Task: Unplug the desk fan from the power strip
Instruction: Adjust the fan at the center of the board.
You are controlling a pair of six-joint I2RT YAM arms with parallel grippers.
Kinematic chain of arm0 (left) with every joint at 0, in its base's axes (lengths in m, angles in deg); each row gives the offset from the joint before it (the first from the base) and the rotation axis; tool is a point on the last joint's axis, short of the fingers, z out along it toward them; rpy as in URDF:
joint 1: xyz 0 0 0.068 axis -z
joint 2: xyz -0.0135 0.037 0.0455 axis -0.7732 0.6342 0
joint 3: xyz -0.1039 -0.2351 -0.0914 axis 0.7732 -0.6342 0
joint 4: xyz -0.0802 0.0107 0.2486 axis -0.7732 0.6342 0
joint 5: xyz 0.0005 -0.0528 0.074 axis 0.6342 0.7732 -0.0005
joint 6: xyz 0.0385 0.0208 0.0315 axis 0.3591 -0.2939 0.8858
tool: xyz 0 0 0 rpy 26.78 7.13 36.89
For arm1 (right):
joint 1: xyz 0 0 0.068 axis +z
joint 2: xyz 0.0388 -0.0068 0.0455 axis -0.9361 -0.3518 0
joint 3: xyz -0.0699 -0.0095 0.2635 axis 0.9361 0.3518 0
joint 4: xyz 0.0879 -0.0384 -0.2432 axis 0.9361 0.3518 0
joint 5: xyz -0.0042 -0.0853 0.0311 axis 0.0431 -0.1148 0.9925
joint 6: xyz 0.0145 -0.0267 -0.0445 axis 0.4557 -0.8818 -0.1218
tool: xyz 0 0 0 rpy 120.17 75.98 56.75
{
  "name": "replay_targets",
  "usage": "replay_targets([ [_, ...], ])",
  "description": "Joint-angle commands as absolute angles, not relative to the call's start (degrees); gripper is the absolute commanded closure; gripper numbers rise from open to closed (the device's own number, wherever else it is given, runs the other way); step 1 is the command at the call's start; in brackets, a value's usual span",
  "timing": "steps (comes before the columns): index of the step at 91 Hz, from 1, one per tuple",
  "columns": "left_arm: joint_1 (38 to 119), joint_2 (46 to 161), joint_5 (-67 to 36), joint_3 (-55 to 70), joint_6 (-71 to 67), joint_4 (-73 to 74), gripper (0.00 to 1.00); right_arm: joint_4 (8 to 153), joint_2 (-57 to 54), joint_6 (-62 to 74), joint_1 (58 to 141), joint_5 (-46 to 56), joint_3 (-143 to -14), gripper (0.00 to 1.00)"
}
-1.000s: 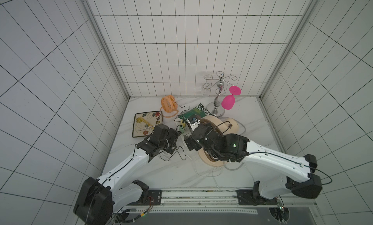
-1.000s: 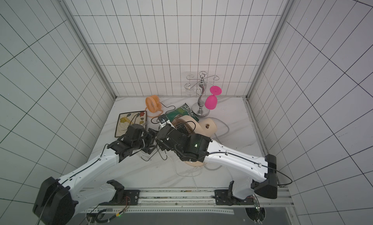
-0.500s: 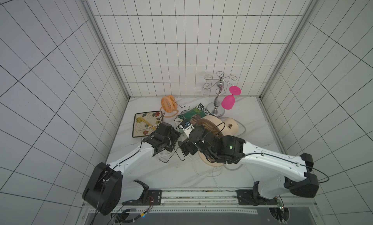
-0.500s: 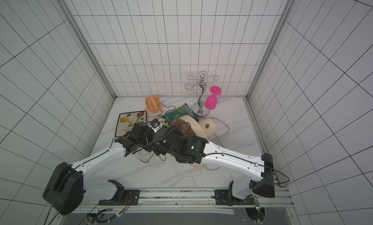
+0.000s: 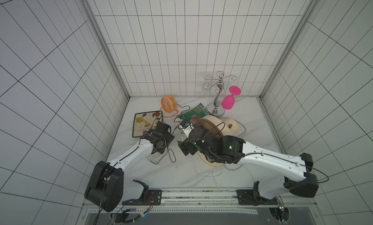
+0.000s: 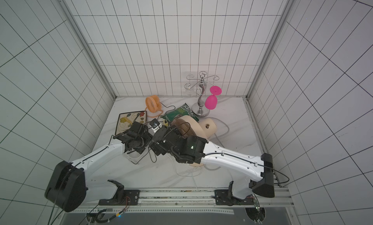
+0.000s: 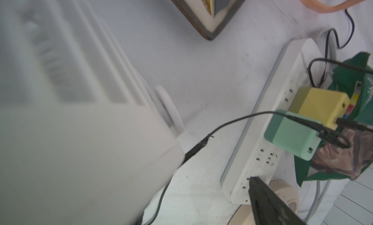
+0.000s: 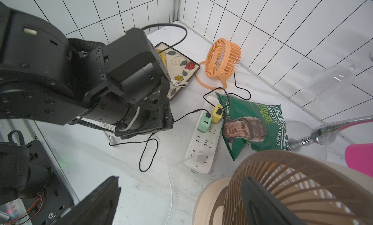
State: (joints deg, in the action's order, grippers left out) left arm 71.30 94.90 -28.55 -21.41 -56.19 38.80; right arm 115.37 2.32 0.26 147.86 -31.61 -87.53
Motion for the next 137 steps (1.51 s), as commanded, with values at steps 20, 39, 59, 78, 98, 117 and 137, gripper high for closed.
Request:
replay_targets([
  [20,64.1,91.9,-28.5,-21.1,-49.3,39.5,0.19,118.9,-2.8,2.0,148.6,-30.7,-88.5,0.06],
  [39,64.4,88.3,-24.2,-16.6,-49.8,39.7,0.19,122.7,-7.7,-0.5,151.1,-30.2,-86.6,0.17],
  [59,63.4,84.1,-24.0,-12.6,-50.2,43.1,0.18,124.7,-11.3,-0.8,151.9,-29.8,-86.3,0.27],
  [78,57.9,79.3,-25.6,-12.6,-50.6,46.7,0.18,125.9,-14.2,3.7,152.0,-39.9,-83.4,0.35],
  [98,56.5,75.5,-26.9,-13.4,-50.2,46.5,0.18,125.9,-15.9,6.5,151.9,-42.0,-79.3,0.41],
  [117,56.5,76.0,-24.0,-13.9,-51.5,45.6,0.19,126.4,-18.7,9.7,150.7,-41.1,-78.0,0.47],
  [137,56.5,76.1,-23.0,-13.5,-51.2,45.9,0.19,127.0,-22.3,13.4,148.1,-39.5,-77.8,0.53],
])
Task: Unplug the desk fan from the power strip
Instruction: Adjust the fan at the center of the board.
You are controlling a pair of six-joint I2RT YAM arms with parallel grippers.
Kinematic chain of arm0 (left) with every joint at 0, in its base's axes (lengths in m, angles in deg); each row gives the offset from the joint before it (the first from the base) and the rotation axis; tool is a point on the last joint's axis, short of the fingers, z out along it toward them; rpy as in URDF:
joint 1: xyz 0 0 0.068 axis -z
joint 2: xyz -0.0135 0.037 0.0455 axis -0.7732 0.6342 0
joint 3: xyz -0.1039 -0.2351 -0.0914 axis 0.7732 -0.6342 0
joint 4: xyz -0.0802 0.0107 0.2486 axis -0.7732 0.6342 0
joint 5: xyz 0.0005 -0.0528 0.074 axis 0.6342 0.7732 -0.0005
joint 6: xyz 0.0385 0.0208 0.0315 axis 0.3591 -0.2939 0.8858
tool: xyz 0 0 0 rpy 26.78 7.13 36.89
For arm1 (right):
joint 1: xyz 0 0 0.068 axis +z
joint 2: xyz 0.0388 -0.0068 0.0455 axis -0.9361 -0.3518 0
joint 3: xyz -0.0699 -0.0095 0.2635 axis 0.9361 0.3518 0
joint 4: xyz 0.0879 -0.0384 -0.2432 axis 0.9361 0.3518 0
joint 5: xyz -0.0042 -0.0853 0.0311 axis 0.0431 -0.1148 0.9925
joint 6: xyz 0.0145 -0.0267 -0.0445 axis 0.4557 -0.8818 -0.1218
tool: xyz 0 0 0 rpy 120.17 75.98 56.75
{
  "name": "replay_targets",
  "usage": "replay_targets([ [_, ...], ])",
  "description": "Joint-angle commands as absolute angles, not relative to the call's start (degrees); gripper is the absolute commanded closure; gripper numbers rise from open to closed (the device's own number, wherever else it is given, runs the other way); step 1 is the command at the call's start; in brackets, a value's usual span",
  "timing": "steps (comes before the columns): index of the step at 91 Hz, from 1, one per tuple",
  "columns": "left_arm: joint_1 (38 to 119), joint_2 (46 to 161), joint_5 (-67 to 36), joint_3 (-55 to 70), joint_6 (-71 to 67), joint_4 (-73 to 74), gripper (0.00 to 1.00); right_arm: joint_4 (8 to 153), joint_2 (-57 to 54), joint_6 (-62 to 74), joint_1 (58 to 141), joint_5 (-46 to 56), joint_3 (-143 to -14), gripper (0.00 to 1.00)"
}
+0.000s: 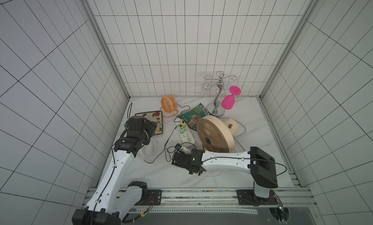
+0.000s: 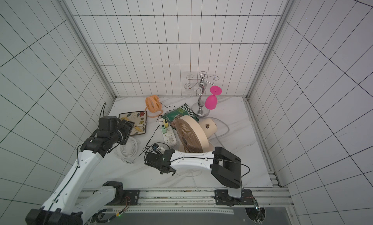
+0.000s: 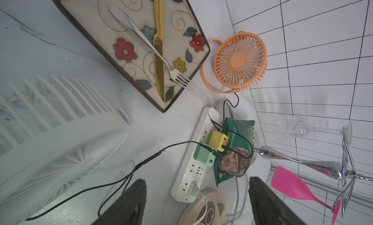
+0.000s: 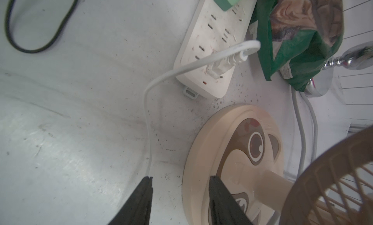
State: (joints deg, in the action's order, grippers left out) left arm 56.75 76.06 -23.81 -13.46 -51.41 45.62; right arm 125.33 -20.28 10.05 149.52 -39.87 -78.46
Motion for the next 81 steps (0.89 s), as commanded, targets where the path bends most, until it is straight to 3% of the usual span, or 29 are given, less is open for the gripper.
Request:
replay_targets([
  [1,56.5,76.1,-23.0,-13.5,-51.2,45.9,0.19,126.8,-22.5,13.4,147.9,-39.4,-77.7,0.53],
  [44,56.5,76.4,-22.3,-13.9,-51.9,45.7,0.19,120.2,-26.8,13.2,143.2,-34.1,-73.3,0.54],
  [81,56.5,77.3,-21.8,-14.3,-52.3,45.6,0.20,122.4,-23.6,17.8,137.9,-37.5,-65.5,0.56],
])
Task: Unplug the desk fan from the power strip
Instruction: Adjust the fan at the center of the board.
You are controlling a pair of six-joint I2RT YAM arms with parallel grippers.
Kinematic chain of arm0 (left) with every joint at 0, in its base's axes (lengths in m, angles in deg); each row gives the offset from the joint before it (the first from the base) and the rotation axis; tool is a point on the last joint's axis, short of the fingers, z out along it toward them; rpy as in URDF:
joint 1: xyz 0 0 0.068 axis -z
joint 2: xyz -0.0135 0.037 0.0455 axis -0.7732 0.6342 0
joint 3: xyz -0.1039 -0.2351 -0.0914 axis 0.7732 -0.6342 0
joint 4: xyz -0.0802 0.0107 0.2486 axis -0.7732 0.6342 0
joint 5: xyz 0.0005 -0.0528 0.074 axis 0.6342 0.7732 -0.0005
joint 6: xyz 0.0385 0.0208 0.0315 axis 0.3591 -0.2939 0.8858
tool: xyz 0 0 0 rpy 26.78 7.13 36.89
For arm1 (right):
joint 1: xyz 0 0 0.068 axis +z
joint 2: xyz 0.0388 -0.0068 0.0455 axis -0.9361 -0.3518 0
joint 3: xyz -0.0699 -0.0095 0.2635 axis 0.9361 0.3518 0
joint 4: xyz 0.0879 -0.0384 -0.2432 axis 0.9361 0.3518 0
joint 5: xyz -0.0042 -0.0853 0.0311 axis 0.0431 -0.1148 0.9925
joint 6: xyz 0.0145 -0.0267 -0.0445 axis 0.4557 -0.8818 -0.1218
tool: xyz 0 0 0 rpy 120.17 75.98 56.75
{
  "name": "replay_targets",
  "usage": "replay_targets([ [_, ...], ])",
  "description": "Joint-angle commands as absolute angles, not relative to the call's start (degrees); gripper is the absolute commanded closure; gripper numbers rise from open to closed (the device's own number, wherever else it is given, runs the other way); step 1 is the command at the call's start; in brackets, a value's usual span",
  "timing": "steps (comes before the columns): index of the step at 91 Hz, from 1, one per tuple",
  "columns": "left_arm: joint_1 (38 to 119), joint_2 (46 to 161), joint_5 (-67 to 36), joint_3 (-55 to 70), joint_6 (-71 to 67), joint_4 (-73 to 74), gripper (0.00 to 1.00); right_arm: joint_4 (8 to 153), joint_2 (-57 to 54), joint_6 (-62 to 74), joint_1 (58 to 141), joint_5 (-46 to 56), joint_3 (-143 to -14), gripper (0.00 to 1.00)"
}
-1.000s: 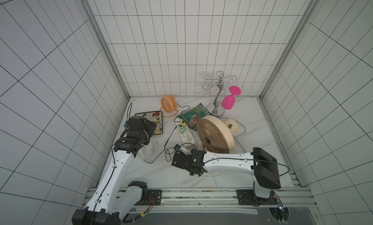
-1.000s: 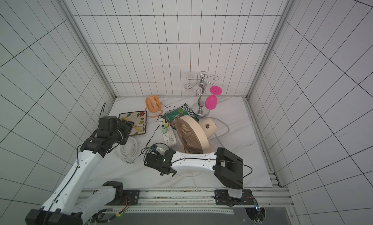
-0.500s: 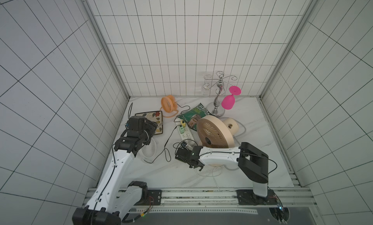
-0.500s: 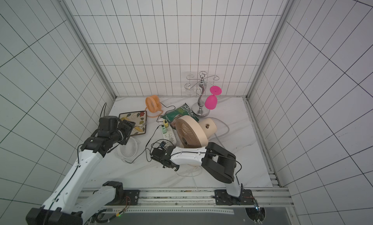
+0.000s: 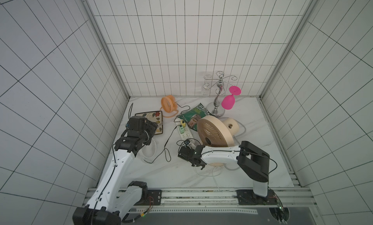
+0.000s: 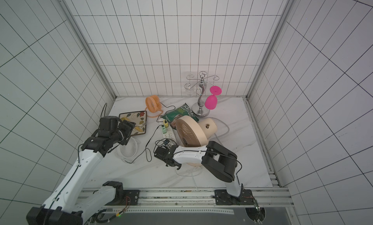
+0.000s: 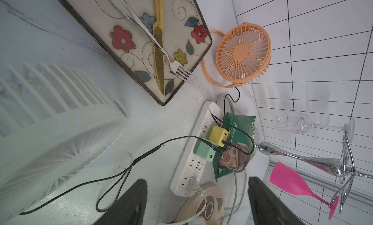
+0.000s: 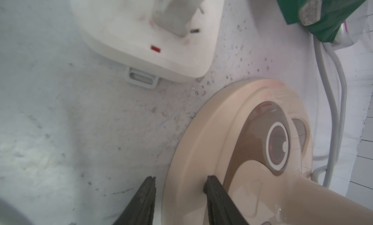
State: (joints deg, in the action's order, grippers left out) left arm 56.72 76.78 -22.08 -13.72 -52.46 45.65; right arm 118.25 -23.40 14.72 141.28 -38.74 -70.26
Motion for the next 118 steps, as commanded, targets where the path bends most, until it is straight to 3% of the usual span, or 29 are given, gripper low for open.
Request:
replay_targets([
  [1,56.4,77.3,-21.7,-14.3,-52.3,45.5,0.20,122.4,-23.5,17.9,137.7,-37.6,-65.3,0.56],
  [63,56.4,79.9,-20.3,-16.4,-51.8,43.0,0.20,122.2,-18.7,19.4,127.5,-38.6,-58.8,0.56],
  [88,56.5,81.0,-19.6,-16.8,-52.7,41.6,0.20,125.9,-12.3,17.2,131.2,-35.4,-71.7,0.48],
  [101,56.5,81.0,-19.2,-17.0,-52.8,41.5,0.20,127.5,-14.3,18.2,131.4,-31.2,-79.4,0.39],
  [118,57.1,81.0,-18.0,-18.7,-53.9,41.6,0.21,131.2,-18.5,20.7,130.3,-26.4,-89.7,0.36],
])
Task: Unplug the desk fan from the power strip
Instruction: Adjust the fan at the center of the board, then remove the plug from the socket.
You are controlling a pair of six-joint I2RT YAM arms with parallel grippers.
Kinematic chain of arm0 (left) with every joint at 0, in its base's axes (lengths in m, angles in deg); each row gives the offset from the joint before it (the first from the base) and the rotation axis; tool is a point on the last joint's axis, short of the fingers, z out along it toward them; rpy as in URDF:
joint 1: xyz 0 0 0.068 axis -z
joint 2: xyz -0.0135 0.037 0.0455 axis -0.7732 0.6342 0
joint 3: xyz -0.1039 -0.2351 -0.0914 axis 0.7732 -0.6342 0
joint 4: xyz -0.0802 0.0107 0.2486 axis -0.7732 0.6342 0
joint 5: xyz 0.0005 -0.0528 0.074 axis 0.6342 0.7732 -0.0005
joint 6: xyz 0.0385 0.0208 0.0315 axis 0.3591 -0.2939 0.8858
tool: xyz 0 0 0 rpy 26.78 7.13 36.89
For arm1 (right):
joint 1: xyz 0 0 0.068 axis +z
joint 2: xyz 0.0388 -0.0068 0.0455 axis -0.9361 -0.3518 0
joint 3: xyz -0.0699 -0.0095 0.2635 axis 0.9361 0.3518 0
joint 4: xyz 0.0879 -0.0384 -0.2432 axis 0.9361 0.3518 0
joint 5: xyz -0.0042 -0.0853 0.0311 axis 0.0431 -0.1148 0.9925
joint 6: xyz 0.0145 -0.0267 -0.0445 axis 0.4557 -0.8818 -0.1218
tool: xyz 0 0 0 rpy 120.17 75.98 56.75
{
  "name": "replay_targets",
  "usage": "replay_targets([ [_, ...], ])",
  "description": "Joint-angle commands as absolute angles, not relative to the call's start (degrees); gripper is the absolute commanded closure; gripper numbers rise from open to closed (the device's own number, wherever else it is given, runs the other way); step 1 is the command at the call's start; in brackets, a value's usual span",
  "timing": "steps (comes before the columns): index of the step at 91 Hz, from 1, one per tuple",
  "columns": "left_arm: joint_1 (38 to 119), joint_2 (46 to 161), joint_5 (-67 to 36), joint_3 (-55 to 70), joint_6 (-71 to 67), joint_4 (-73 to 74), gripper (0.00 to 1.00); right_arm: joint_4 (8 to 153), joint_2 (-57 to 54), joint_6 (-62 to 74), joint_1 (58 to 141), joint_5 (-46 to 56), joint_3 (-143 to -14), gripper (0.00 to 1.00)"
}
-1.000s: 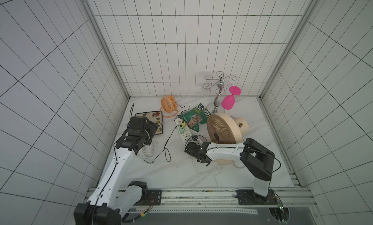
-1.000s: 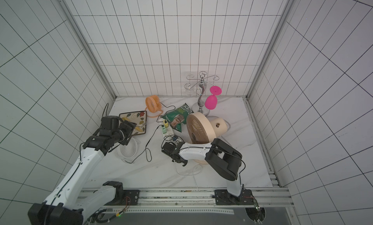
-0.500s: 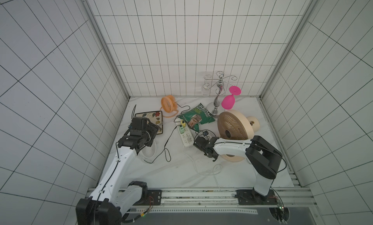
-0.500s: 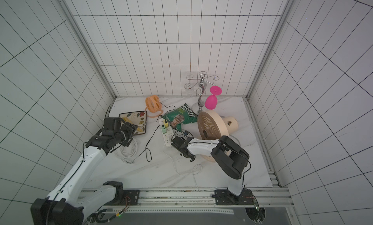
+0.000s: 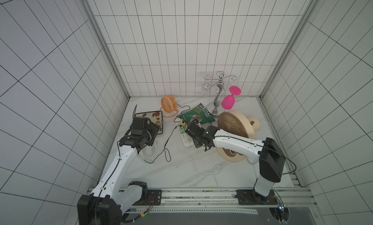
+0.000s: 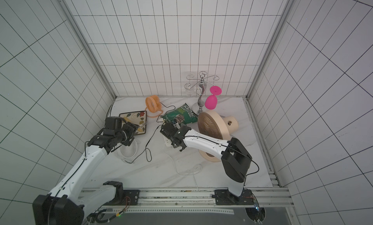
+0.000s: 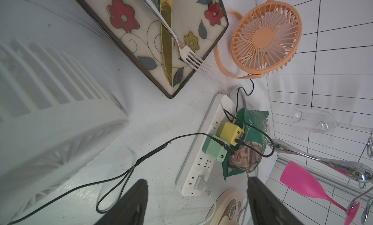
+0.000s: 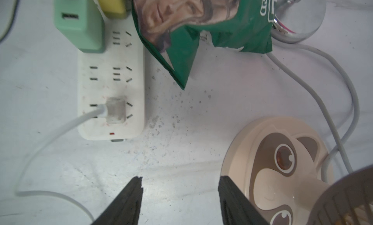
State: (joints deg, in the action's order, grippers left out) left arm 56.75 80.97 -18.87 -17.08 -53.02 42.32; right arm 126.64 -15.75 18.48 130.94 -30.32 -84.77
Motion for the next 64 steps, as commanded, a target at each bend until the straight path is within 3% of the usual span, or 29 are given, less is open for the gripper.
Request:
replay_targets([
  [1,57.1,81.0,-18.0,-18.8,-53.9,41.5,0.21,131.4,-18.7,20.9,130.2,-26.2,-90.2,0.36],
  [16,57.2,80.3,-18.2,-20.0,-54.8,41.4,0.21,132.6,-23.2,22.7,129.4,-24.0,-97.4,0.24],
  [31,57.3,79.9,-18.2,-20.2,-54.8,41.5,0.21,132.7,-27.8,22.8,129.1,-21.8,-100.8,0.22],
  [64,57.3,79.0,-18.7,-19.9,-54.1,42.5,0.21,133.9,-36.7,21.9,128.1,-19.3,-106.8,0.38],
])
